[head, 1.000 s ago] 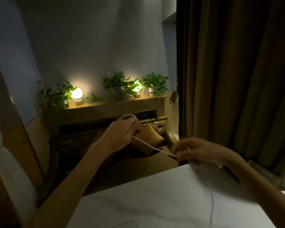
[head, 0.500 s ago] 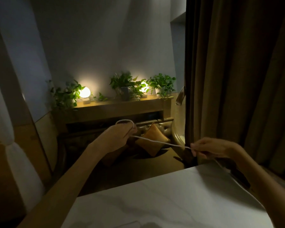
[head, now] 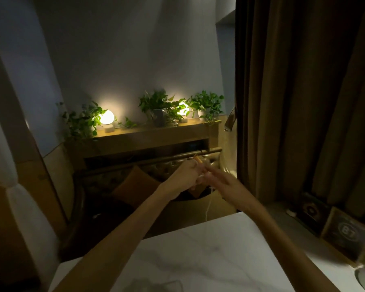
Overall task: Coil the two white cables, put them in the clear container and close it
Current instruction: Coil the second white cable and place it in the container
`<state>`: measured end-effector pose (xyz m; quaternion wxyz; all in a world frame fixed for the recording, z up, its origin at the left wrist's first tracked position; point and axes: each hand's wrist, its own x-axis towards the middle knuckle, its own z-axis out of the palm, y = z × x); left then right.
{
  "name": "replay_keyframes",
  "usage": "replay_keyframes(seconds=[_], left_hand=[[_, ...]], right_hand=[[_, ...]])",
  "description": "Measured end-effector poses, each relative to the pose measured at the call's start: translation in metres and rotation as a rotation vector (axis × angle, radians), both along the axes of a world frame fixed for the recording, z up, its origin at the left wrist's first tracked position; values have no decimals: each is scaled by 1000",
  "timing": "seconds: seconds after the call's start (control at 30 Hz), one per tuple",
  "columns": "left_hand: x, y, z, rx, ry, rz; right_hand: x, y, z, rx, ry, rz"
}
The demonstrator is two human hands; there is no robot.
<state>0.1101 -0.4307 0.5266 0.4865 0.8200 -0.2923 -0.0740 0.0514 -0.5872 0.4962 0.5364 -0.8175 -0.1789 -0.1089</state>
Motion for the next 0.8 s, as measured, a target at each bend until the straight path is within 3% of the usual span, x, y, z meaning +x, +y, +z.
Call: replay_keyframes(seconds=[0.2, 0.33, 0.47, 0.57, 0.7, 0.77, 0.8], left_hand=[[-9, 14, -14, -69, -35, -150], [-31, 18, -21, -207, -5, -171], [-55, 22, -16, -258, 105, -317], [-73, 26, -11, -391, 249, -447], [-74, 31, 5, -566, 397, -631], [-71, 28, 5, -660, 439, -628], [-69, 28, 5, -711, 434, -591]], right_hand=[[-7, -8, 13, -486, -330, -143], [-6, -13, 37, -863, -970, -111], [-5, -17, 51, -842, -1168, -59], [-1, -15, 53, -557, -1016, -25], [-6, 19, 44, 162, -212, 237], [-16, 34, 31, 355, 79, 211], [-22, 41, 22, 346, 131, 165]])
